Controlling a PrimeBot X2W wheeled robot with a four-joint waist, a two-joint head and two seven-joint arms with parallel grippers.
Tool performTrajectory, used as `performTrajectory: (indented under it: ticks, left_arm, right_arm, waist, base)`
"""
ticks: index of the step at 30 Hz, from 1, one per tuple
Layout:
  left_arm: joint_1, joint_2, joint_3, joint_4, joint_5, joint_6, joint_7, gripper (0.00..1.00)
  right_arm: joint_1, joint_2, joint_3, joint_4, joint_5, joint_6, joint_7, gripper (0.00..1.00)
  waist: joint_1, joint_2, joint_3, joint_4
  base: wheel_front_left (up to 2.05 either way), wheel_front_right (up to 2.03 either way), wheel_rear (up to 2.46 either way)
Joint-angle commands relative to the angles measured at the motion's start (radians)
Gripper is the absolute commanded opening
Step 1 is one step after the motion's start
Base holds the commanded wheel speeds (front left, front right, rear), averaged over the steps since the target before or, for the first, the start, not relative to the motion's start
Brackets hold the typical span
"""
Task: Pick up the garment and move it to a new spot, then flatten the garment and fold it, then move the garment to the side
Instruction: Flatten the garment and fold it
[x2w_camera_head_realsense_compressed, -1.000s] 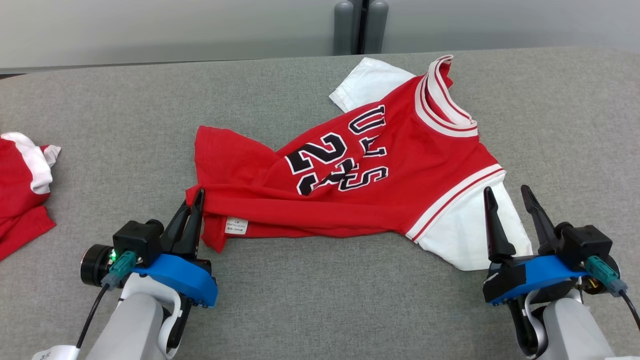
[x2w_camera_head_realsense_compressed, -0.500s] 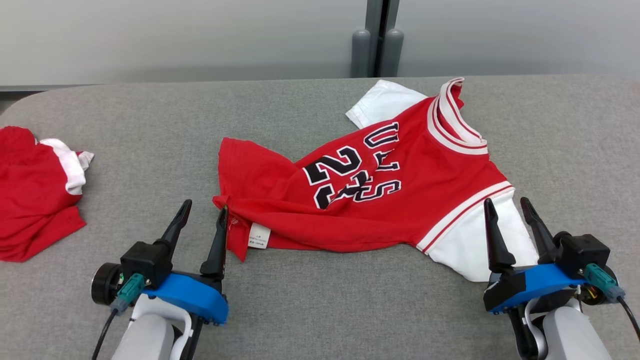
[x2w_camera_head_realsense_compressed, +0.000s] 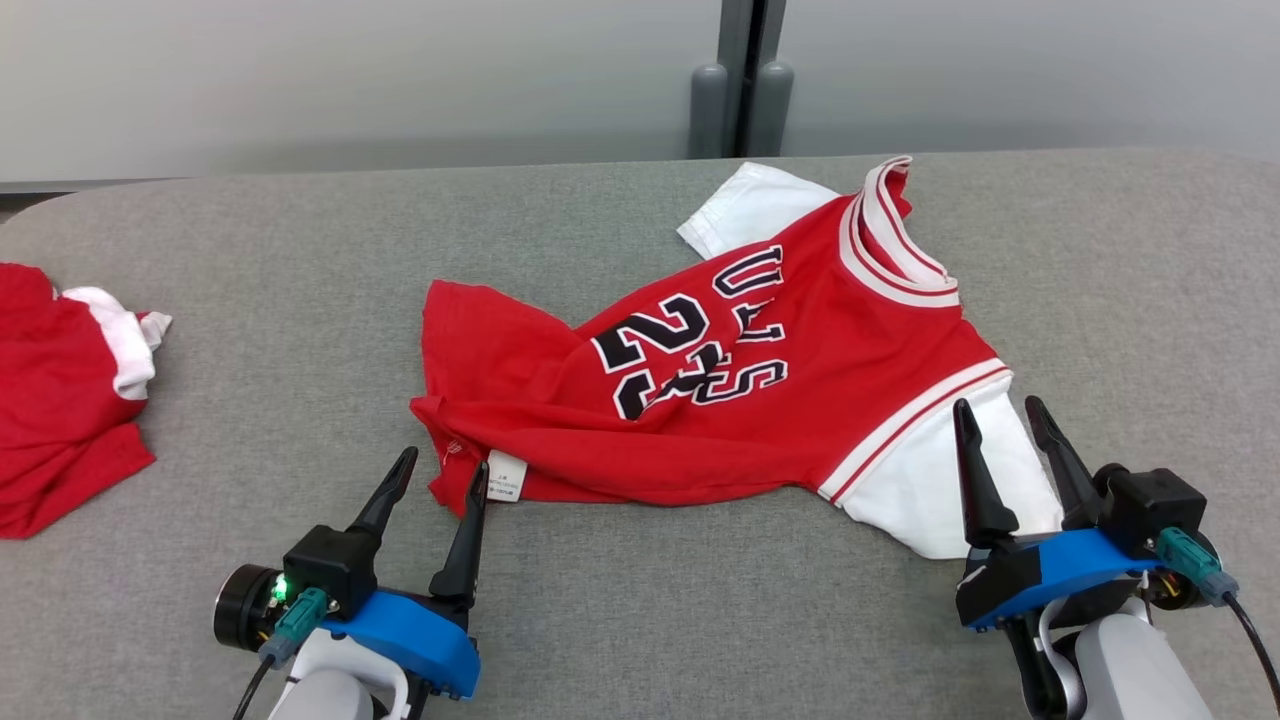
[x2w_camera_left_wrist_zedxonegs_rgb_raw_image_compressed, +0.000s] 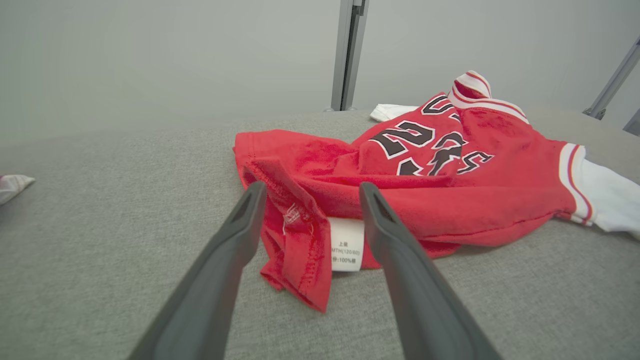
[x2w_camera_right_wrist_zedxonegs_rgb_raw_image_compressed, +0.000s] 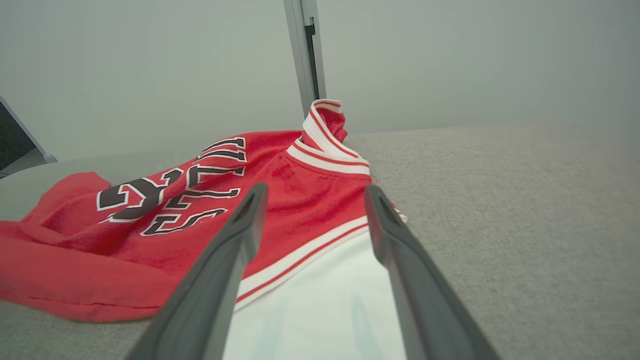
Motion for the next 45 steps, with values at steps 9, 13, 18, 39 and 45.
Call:
performTrajectory:
  ticks: [9, 13, 18, 39, 45]
  left_arm:
    - [-0.059, 0.018, 0.004, 0.106, 0.003, -0.002, -0.005, 1.00]
    - [-0.094, 0.021, 0.009, 0.146, 0.004, -0.002, -0.005, 1.00]
    - [-0.128, 0.027, 0.025, 0.199, 0.000, -0.002, -0.005, 0.91]
    - [0.067, 0.033, -0.025, -0.026, -0.063, -0.002, -0.005, 0.00]
    - [0.151, 0.038, -0.053, -0.061, -0.091, -0.002, -0.005, 0.00]
  right_arm:
    - [-0.014, -0.002, -0.004, -0.015, 0.005, 0.000, -0.006, 1.00]
    - [-0.019, -0.002, -0.007, -0.019, 0.008, 0.000, -0.006, 1.00]
    - [-0.020, -0.002, -0.007, -0.020, 0.009, 0.000, -0.006, 1.00]
    - [0.029, -0.002, -0.042, -0.004, -0.008, 0.000, -0.006, 1.00]
    - [0.042, -0.002, -0.044, 0.005, -0.010, 0.000, -0.005, 1.00]
  waist:
    - [0.0000, 0.0000, 0.035, -0.062]
    - [0.0000, 0.0000, 0.047, -0.072]
    - [0.0000, 0.0000, 0.054, -0.076]
    - [0.0000, 0.0000, -0.023, 0.038]
    - [0.0000, 0.0000, -0.045, 0.071]
  base:
    - [0.00, 0.00, 0.00]
    - [0.00, 0.00, 0.00]
    - [0.00, 0.00, 0.00]
    - [0.00, 0.00, 0.00]
    - [0.00, 0.00, 0.00]
